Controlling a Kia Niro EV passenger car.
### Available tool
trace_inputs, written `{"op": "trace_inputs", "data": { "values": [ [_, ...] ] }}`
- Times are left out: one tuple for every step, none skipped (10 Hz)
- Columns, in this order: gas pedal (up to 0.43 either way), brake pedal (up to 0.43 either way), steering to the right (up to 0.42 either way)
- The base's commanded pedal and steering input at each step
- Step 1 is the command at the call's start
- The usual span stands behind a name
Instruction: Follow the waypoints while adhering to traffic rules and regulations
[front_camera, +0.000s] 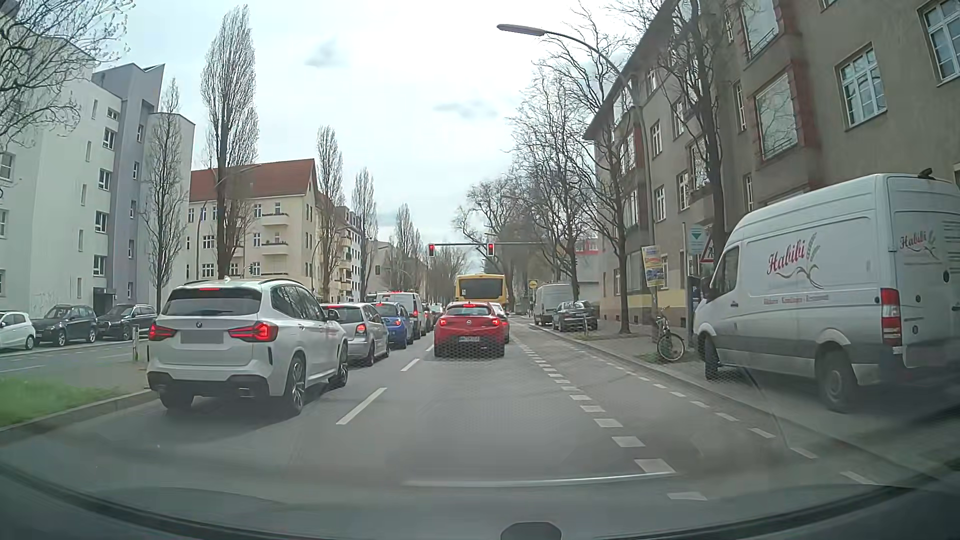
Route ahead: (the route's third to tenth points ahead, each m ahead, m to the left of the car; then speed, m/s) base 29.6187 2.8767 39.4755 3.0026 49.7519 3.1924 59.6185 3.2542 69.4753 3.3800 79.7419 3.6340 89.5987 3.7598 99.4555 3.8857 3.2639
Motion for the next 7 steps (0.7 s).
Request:
{"op": "trace_inputs", "data": {
  "values": [
    [0.0, 0.0, 0.006],
    [0.0, 0.0, 0.005],
    [0.0, 0.0, 0.006],
    [0.0, 0.0, 0.005],
    [0.0, 0.0, 0.005],
    [0.0, 0.0, 0.005],
    [0.0, 0.0, 0.005]
  ]
}}
